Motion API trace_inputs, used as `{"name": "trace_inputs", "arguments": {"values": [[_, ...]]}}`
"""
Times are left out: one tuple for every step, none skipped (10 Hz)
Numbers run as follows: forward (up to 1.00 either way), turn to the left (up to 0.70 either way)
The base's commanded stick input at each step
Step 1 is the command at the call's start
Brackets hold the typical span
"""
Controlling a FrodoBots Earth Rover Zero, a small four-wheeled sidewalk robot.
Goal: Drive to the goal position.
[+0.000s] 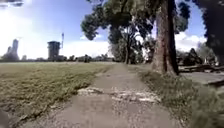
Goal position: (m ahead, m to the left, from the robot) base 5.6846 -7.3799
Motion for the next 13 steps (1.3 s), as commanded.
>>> {"name": "trace_inputs", "arguments": {"values": [[1.00,0.00],[1.00,0.00],[1.00,0.00],[1.00,0.00],[1.00,0.00],[1.00,0.00],[1.00,0.00],[1.00,0.00],[1.00,0.00],[1.00,0.00],[1.00,0.00],[1.00,0.00],[1.00,0.00]]}}
